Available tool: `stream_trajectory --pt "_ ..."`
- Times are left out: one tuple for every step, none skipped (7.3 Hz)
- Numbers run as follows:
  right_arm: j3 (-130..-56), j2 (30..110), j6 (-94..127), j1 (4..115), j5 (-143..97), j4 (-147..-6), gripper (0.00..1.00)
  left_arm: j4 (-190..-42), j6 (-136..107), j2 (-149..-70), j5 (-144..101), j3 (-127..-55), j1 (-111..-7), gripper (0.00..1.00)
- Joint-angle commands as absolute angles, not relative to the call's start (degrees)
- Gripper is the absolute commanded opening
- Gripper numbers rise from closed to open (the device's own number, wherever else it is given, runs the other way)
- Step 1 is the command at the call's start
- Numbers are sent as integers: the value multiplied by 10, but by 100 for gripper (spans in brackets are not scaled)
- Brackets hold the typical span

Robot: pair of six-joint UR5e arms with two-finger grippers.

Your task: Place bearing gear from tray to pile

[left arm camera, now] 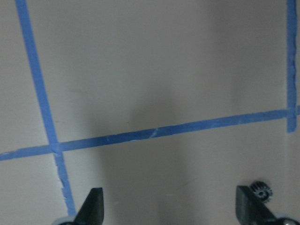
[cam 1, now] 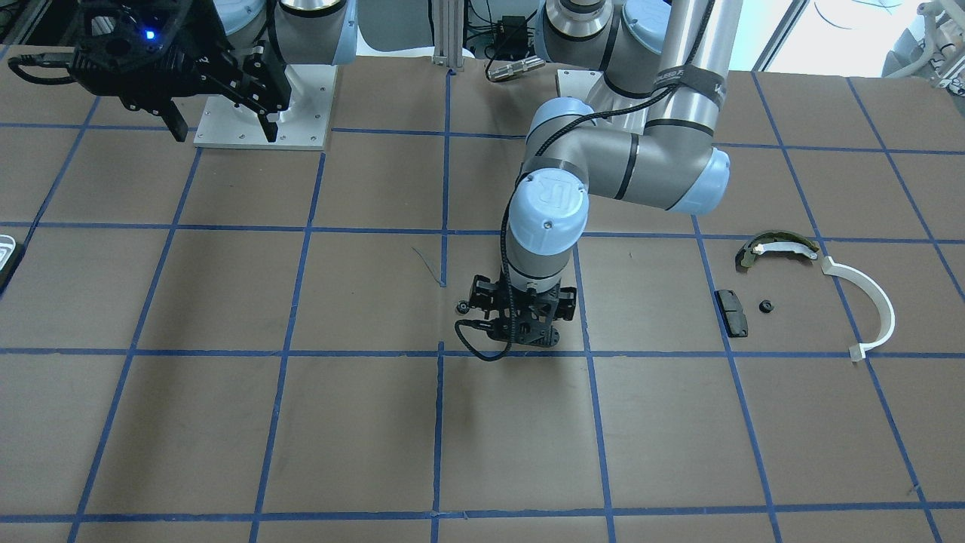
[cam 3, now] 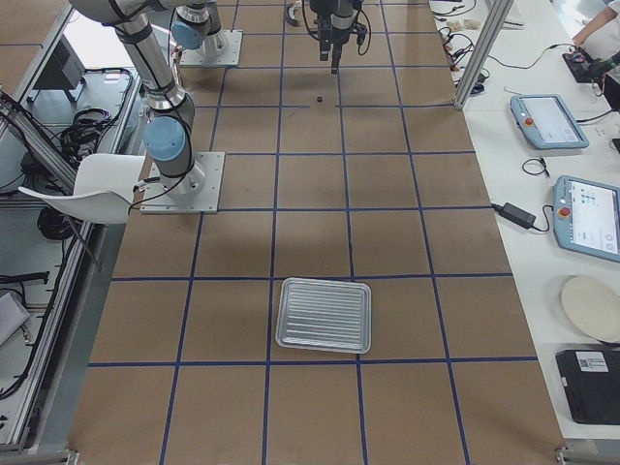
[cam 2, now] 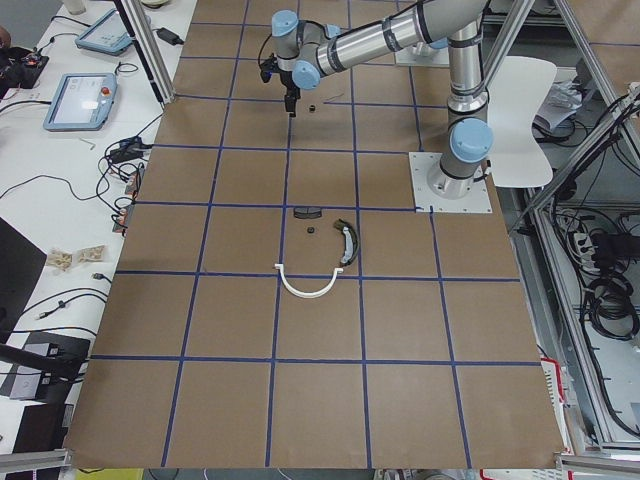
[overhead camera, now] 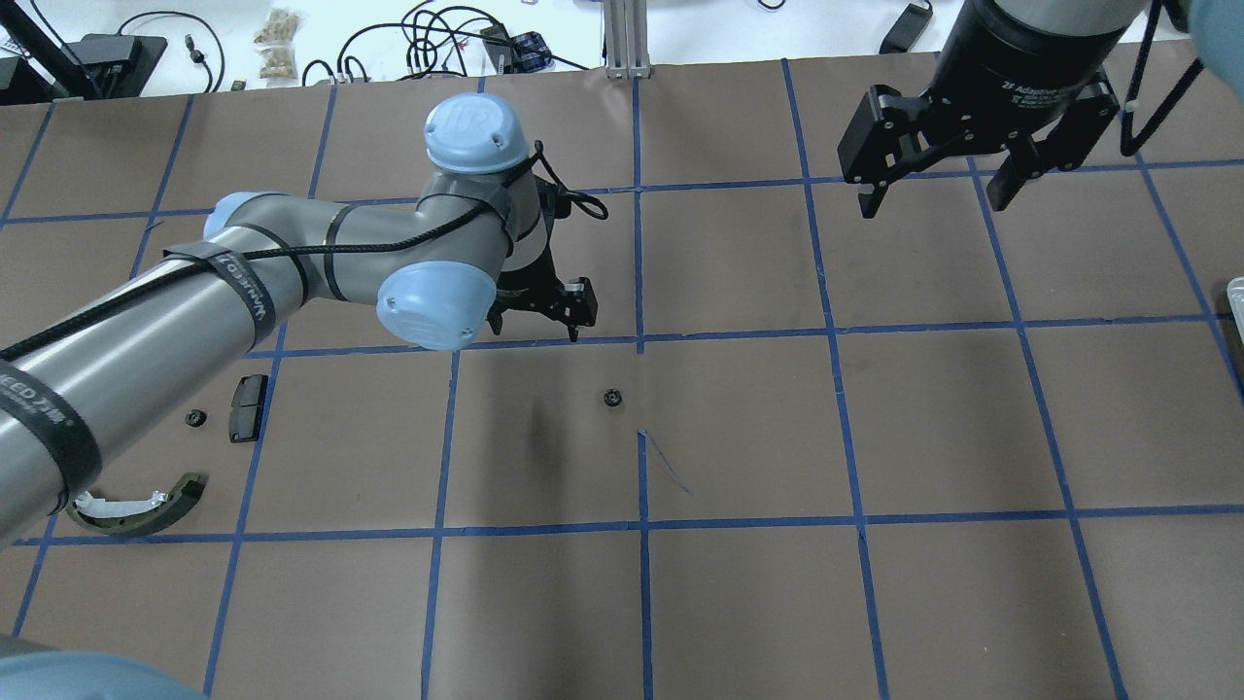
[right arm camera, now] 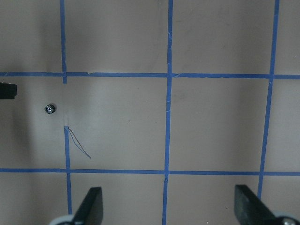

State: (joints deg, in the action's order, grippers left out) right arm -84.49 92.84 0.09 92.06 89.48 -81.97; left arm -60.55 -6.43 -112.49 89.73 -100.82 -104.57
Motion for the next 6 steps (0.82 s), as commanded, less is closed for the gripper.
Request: stream_trajectory --pt "-854 919 -23 910 895 -823 100 -594 -90 -1138 883 -1014 -1083 100" --pt "-864 918 -19 904 890 -845 100 -588 -109 -1143 879 -1019 -1091 100" --pt "-869 912 -18 905 893 -868 100 -560 -125 -1149 866 -1029 -1092 100" --pt "-889 911 -17 904 896 -871 100 -552 -127 -1151 867 -1042 -1093 100" --pt "-901 915 -17 901 896 -890 100 -552 -127 -1154 867 -1048 -1094 100" --pt "-900 916 -14 904 896 -919 100 -553 -127 -1154 867 -1049 -1095 100"
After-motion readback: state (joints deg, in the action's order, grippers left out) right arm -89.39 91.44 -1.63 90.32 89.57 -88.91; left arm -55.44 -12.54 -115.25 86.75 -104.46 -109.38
